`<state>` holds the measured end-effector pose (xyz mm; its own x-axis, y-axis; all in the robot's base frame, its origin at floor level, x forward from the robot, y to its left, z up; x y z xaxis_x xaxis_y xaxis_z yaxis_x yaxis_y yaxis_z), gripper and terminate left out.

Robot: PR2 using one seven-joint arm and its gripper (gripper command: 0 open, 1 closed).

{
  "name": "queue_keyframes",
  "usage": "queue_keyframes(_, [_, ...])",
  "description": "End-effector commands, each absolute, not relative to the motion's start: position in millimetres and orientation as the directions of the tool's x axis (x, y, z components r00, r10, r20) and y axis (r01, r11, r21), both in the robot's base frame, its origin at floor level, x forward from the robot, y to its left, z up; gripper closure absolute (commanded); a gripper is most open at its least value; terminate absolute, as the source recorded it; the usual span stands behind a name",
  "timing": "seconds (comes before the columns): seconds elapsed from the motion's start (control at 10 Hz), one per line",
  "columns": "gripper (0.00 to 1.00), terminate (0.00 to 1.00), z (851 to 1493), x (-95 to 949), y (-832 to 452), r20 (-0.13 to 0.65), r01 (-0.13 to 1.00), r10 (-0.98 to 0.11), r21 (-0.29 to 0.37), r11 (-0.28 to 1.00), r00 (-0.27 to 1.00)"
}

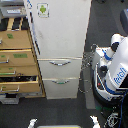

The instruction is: Opening the fridge

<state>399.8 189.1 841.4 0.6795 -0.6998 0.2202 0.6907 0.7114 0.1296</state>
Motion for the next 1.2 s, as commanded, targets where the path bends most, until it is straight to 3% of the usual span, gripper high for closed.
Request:
queue_keyframes(0.1, [0.00,0.00,841,405,189,0.215,0.681,-0.683,0.095,0.726,0.698])
queue_keyframes(0.8, [0.00,0.00,857,455,190,0.203,0.602,-0.586,-0.023,0.798,0.784])
queue_keyframes(1.0, [0.00,0.00,866,481,185,0.212,0.590,-0.580,0.015,0.807,0.787])
queue_keyframes(1.1, [0.00,0.00,870,488,182,0.241,0.605,-0.612,0.112,0.788,0.753])
queue_keyframes(1.2, [0.00,0.00,874,503,182,0.241,0.592,-0.596,0.096,0.800,0.766])
